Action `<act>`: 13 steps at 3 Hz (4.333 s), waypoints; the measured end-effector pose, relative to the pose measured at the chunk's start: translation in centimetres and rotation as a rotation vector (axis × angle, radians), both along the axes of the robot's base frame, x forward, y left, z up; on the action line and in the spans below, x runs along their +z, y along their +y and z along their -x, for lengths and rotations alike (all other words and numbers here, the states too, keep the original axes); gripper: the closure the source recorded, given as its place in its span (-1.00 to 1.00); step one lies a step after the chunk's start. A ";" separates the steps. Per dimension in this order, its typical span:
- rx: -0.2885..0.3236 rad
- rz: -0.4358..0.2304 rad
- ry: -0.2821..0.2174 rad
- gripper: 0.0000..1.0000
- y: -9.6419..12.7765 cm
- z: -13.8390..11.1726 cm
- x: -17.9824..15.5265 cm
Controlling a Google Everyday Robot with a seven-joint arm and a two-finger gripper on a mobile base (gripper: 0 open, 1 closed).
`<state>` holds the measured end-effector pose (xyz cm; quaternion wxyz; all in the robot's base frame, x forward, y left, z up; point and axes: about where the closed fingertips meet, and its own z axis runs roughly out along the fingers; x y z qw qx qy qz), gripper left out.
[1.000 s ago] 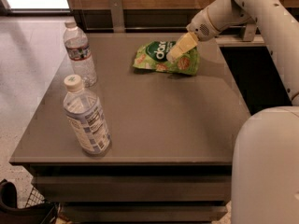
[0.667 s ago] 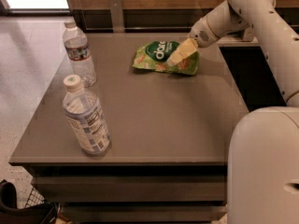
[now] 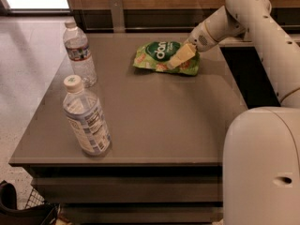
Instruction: Move green rice chip bag near blue plastic bottle
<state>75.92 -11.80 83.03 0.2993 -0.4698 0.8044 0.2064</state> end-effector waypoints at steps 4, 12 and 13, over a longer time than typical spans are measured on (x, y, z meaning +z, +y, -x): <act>0.006 -0.001 0.007 1.00 0.4 -0.1 -0.1; 0.003 0.003 0.005 1.00 0.3 0.0 0.1; -0.035 0.045 -0.029 1.00 -1.8 0.8 2.8</act>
Offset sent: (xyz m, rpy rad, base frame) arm 0.0006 0.0025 -0.0029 0.0006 0.0040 0.0032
